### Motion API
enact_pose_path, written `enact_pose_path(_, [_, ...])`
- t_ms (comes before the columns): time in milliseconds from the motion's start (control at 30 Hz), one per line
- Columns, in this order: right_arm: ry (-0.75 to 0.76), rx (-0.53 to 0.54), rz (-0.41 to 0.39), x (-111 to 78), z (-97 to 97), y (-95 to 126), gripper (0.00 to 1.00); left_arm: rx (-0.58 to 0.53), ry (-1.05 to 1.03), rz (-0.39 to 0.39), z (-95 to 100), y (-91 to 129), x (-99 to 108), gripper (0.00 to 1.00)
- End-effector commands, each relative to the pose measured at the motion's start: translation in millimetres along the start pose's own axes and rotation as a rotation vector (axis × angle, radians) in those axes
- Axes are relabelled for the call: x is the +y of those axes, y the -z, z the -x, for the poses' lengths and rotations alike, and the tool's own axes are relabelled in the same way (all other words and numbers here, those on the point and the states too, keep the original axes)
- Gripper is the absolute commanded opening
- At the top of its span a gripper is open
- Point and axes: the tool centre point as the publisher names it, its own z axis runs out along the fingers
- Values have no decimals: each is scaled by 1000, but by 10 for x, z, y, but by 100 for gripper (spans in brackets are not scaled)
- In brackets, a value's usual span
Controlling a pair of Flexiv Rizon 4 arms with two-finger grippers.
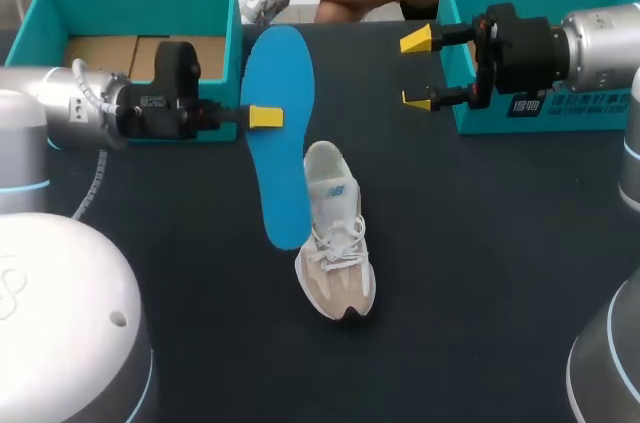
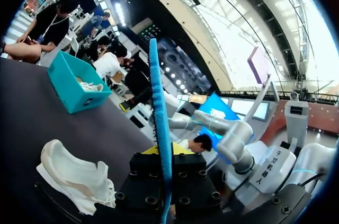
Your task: Take the shoe out of the shoebox, open the shoe tongue, remove and reinsert the insole, then place the shoe into the shoebox
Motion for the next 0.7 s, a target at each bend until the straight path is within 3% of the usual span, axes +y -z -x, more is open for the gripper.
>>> enact_pose_path(33, [0, -1, 2, 1, 3, -19, 100, 122, 467, -135, 67, -7, -37, 0])
enact_pose_path(567, [0, -1, 2, 1, 3, -19, 100, 122, 467, -135, 67, -7, -37, 0])
enact_pose_path(700, [0, -1, 2, 1, 3, -19, 100, 30, 522, -67, 196, -20, 33, 0])
